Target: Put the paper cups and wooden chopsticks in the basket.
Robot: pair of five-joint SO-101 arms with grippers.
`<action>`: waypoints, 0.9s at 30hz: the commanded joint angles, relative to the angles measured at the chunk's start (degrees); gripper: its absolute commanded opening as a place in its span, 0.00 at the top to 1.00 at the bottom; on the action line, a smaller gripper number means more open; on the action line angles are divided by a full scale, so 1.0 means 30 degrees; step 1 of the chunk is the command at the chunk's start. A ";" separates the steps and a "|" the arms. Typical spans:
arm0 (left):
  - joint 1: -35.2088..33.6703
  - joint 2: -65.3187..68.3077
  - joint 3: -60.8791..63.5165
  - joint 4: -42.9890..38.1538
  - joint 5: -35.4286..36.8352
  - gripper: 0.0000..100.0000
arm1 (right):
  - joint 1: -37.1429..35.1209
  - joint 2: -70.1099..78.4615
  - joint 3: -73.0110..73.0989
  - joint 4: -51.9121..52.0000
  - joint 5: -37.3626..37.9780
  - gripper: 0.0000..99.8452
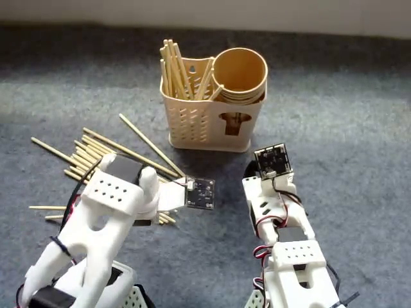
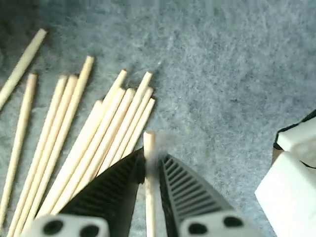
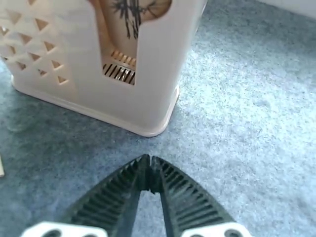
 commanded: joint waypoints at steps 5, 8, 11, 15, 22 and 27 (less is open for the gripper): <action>0.0308 -0.2857 -0.0982 0.0147 0.2784 0.99 | 0.0132 -0.0337 -0.0220 0.0015 0.0147 0.98; 0.0278 -0.3267 -0.1158 0.0147 0.3897 0.99 | 0.0132 -0.0337 -0.0220 0.0015 0.0147 0.98; 0.0190 -0.3971 -0.2183 0.0147 0.5480 0.99 | 0.0132 -0.0337 -0.0220 0.0015 0.0147 0.98; 0.0308 -0.5114 -0.3560 0.0147 0.7209 0.99 | 0.0132 -0.0308 -0.0220 0.0015 0.0147 0.98; 0.0190 -0.6139 -0.4908 -0.0440 0.9934 0.99 | 0.0132 -0.0308 -0.0220 0.0015 0.0147 0.98; 0.0161 -0.7136 -0.5875 -0.1377 1.1956 0.99 | 0.0132 -0.0308 -0.0220 0.0015 0.0147 0.98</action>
